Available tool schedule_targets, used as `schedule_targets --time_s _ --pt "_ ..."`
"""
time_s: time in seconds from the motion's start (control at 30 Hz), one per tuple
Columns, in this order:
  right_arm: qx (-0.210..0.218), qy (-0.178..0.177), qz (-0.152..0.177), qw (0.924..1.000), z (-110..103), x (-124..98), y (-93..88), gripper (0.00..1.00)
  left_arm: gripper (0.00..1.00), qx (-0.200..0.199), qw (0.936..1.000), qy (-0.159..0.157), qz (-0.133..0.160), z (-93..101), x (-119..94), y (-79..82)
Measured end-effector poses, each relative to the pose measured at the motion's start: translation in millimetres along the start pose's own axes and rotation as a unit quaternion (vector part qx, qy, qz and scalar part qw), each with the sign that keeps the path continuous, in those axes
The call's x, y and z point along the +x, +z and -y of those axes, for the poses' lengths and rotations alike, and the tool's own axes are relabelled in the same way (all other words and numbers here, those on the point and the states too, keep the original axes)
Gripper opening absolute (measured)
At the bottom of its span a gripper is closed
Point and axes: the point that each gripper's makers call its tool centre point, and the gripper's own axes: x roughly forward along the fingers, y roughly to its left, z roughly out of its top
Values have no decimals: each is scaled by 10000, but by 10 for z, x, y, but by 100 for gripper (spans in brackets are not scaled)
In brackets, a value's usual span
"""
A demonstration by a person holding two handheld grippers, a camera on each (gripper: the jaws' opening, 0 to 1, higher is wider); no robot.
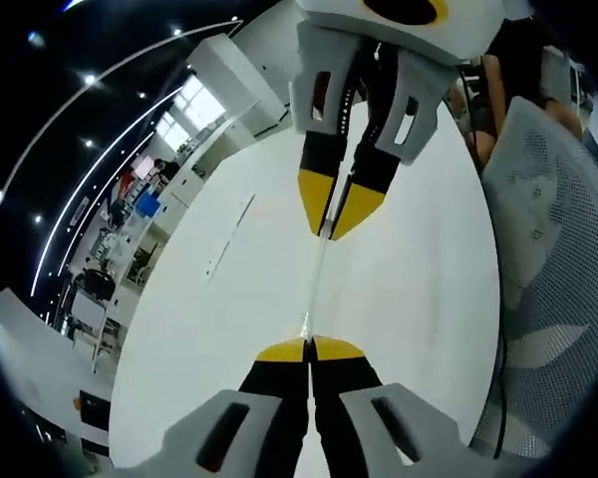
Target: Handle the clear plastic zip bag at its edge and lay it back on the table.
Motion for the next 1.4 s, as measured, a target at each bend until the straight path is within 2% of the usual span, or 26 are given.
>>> schedule_targets --time_s 1.03,1.4 --pt "73 65 -98 9999 -47 -20 -110 0 0 -95 9997 80 -186 -38 -22 -141" --pt "112 66 -195 9997 -55 -35 -229 0 0 -174 9994 97 -278 -61 -22 -218"
